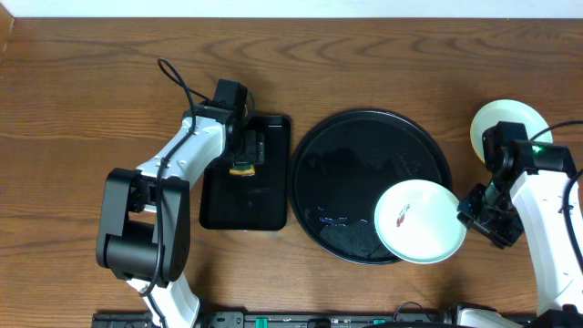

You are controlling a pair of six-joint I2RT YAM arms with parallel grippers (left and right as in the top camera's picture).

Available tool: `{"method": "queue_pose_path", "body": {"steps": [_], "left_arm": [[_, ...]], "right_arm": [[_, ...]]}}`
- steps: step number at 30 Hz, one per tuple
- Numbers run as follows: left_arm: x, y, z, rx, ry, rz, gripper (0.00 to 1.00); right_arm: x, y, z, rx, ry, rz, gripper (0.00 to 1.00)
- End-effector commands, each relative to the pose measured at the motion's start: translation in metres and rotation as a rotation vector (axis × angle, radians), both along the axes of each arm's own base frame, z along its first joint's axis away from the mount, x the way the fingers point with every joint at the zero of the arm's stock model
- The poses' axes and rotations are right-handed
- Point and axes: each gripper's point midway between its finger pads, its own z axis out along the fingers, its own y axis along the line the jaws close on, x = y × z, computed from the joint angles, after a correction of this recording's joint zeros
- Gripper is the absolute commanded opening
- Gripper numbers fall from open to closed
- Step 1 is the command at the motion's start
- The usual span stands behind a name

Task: Clean dirty plates on tray and stack at the side
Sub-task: 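Move the right gripper to the lower green plate's rim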

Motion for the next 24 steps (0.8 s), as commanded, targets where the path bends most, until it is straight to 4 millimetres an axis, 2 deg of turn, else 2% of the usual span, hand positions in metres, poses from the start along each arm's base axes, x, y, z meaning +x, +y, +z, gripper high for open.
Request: {"method": "queue_pose_path", "body": {"steps": [1,5,8,9,11,13,16,24], "left_arm": [[-0.002,0.003,-0.003,0.014,0.006,0.002,0.86],[-0.002,0.003,-0.003,0.014,0.006,0.002,0.86],[-0.002,0.003,-0.003,0.014,0.006,0.002,0.86],[-0.002,0.003,-0.003,0.014,0.006,0.002,0.86],[-0.002,0.003,-0.003,0.014,0.006,0.002,0.86],[-0.002,0.003,-0.003,0.014,0.006,0.002,0.86],[-0.002,0.003,-0.003,0.014,0.005,0.002,0.86],[-0.002,0.003,-0.003,0.014,0.006,0.002,0.86]], "right_arm": [[-0.006,-0.010,-0.001,-0.091,0.001,-0.113,0.46],[-0.006,-0.022,-0.014,-0.188,-0.037,-0.231,0.43],[-0.003,-0.016,-0.032,-0.153,-0.058,-0.233,0.40],[-0.001,-0.012,-0.040,-0.123,-0.064,-0.213,0.40],[0.006,-0.005,-0.050,-0.063,-0.083,-0.138,0.33],[0.014,0.003,-0.058,0.008,-0.098,-0.006,0.32],[0.014,0.005,-0.060,0.030,-0.093,0.053,0.22],[0.006,0.006,-0.066,0.032,-0.071,0.037,0.15]]}}
